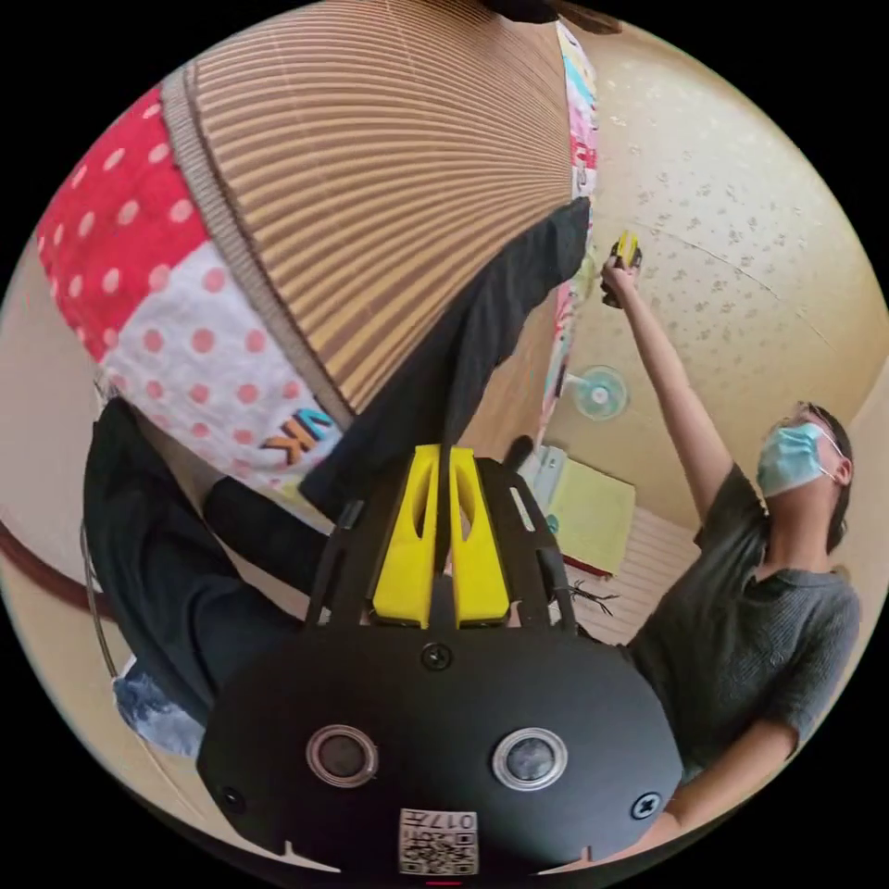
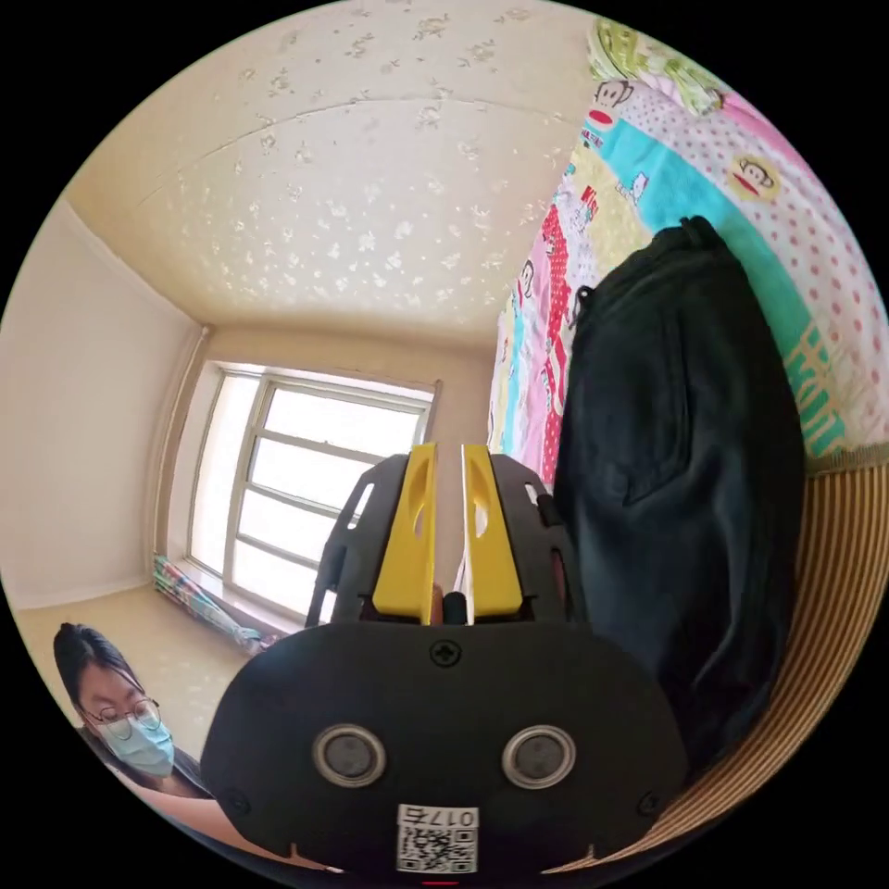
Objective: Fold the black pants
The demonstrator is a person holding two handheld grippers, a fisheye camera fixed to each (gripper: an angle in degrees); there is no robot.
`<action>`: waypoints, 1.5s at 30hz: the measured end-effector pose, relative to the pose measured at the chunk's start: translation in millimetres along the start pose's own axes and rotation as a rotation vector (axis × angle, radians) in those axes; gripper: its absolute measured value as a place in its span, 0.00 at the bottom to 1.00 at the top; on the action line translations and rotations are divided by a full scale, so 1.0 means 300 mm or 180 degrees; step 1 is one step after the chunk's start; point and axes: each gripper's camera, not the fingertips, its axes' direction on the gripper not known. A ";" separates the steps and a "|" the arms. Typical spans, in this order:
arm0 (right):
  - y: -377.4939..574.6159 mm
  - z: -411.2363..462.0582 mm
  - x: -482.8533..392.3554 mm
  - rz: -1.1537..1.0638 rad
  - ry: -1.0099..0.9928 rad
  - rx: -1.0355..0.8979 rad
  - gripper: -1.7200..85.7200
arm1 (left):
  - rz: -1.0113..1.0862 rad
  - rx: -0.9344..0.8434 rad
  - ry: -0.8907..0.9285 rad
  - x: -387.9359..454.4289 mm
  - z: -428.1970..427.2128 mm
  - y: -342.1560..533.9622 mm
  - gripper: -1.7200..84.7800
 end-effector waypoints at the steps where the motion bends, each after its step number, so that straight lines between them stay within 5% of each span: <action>1: 0.042 0.014 0.036 0.0094 -0.0058 -0.0031 0.08 | -0.0028 0.0034 -0.0178 -0.008 -0.018 -0.019 0.01; 8: 0.519 -0.120 0.161 0.0167 -0.0131 -0.1188 0.10 | 0.0290 -0.0272 -0.0672 0.076 0.006 -0.078 0.01; 16: 1.304 -0.418 0.189 0.0955 0.0278 -0.1300 0.10 | 0.0563 -0.0858 -0.1002 0.192 0.032 -0.132 0.01; 20: 1.697 -0.376 0.209 0.1603 0.0545 -0.1887 0.12 | 0.0700 -0.1218 -0.1110 0.239 0.051 -0.169 0.01; 24: 1.875 -0.235 0.172 0.1373 0.0950 -0.2394 0.11 | 0.0952 -0.1697 -0.1260 0.296 0.080 -0.204 0.01; 34: 1.977 -0.045 0.114 0.1433 0.1592 -0.1904 0.05 | 0.1113 -0.2600 -0.1244 0.410 0.115 -0.249 0.01; 45: 2.085 0.041 0.123 0.1548 0.2142 -0.1246 0.07 | 0.0790 -0.2462 -0.1048 0.413 0.102 -0.169 0.02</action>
